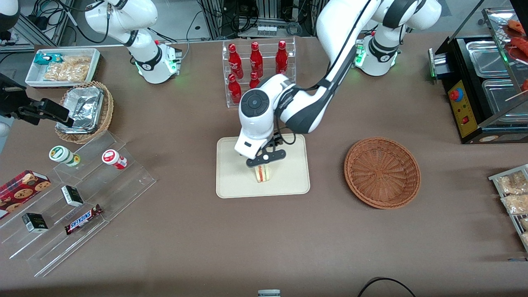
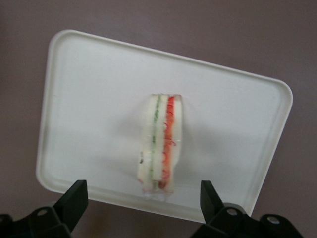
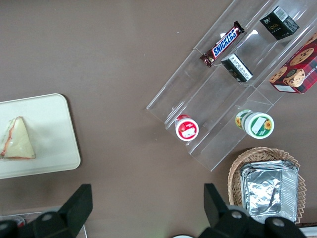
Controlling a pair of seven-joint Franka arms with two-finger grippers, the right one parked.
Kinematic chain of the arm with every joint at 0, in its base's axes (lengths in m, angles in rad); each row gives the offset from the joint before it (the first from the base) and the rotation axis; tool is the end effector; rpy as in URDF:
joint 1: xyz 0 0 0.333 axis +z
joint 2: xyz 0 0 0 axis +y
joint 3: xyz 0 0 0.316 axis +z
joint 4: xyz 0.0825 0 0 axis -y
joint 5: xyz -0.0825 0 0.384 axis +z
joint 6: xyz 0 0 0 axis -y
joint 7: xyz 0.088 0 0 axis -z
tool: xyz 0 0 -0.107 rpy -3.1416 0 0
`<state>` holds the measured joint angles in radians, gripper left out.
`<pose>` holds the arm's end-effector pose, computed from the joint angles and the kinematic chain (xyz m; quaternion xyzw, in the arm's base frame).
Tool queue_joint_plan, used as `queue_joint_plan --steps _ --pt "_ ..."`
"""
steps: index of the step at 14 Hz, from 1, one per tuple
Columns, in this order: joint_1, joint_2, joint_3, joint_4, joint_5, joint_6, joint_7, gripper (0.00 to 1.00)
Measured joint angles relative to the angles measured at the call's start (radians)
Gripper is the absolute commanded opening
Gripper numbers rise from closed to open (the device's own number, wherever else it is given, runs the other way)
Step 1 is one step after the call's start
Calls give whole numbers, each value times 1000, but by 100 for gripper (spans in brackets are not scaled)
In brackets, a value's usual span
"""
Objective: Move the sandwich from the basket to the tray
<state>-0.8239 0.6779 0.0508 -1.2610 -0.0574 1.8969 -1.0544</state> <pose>0.5160 -0.5219 0.3560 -0.9892 -0.1446 0.0212 0.0096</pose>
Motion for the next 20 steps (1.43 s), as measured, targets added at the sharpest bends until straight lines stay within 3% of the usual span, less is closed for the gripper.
queue_joint_plan --steps 3,5,10,16,20 --pt "18 -81 58 -14 0 -127 0 100" --pt "101 -140 68 -30 0 -214 62 100" --pt "267 -203 70 -93 -17 -278 274 100" --pt "376 -347 69 -232 -17 -283 415 100" --pt "599 -447 -94 -277 -8 -312 523 100"
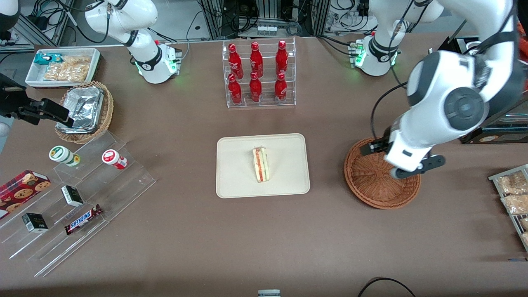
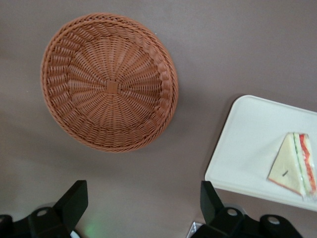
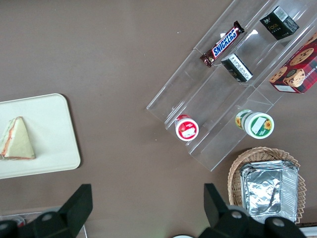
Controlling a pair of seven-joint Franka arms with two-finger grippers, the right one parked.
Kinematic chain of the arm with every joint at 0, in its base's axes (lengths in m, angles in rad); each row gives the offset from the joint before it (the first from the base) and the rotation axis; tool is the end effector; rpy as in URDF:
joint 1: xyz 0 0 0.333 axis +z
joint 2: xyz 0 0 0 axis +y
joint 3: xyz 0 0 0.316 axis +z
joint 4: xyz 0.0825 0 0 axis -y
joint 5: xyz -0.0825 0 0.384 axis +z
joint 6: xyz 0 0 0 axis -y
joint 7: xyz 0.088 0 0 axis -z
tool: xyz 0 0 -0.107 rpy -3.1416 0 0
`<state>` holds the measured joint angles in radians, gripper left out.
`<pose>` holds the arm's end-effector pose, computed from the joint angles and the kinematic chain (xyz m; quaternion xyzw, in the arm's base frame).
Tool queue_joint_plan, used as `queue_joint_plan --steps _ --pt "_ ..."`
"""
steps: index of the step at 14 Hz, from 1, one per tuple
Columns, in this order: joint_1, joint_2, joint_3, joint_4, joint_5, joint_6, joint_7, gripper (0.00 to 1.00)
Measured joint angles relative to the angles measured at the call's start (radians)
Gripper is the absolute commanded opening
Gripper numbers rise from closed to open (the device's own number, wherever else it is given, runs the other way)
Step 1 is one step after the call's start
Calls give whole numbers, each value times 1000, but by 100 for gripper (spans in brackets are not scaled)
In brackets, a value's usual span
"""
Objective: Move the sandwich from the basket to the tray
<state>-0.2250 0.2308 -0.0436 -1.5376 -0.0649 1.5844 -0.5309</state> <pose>0.5891 -0.1668 0.5064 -0.9861 -0.1336 0.0990 0.0014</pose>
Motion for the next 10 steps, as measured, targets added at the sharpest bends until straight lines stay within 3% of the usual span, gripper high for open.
queue_joint_plan --steps 5,10 --pt "190 -139 -99 -29 28 -128 192 100" --pt "276 -268 -169 -108 91 -131 281 100"
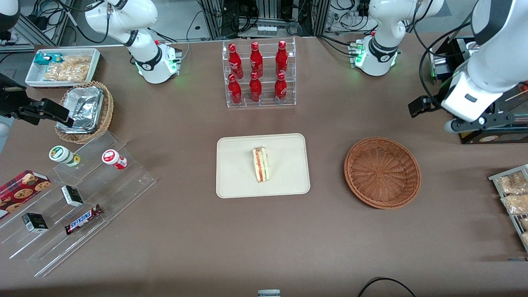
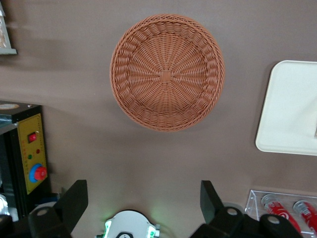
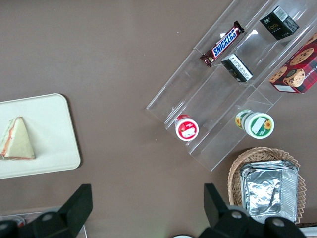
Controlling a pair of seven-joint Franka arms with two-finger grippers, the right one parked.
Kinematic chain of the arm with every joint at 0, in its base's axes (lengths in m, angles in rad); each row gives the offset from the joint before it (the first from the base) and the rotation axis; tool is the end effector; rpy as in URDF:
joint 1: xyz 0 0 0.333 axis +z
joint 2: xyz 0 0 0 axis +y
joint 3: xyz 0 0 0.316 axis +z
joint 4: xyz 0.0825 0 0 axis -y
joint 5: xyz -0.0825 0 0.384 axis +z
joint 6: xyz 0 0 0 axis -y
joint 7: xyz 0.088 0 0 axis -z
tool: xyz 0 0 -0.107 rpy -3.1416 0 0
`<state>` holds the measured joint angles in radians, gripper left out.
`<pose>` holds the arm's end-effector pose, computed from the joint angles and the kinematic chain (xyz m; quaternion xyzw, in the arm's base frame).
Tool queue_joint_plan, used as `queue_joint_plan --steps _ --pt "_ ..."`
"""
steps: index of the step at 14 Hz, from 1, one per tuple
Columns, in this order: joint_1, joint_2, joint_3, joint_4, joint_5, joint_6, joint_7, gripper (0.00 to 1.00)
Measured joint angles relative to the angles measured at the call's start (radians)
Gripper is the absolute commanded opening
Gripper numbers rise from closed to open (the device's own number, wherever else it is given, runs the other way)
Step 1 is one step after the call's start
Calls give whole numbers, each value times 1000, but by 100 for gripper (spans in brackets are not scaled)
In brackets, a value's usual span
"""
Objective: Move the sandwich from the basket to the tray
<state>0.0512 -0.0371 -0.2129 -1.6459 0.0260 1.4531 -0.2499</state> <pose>0.5214 -0.0840 0.6000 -0.9958 -0.0448 0.0731 0.0325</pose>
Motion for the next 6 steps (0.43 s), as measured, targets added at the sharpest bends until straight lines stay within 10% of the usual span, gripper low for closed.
queue_joint_plan --steps 6 --pt "33 -36 3 0 1 -24 58 100"
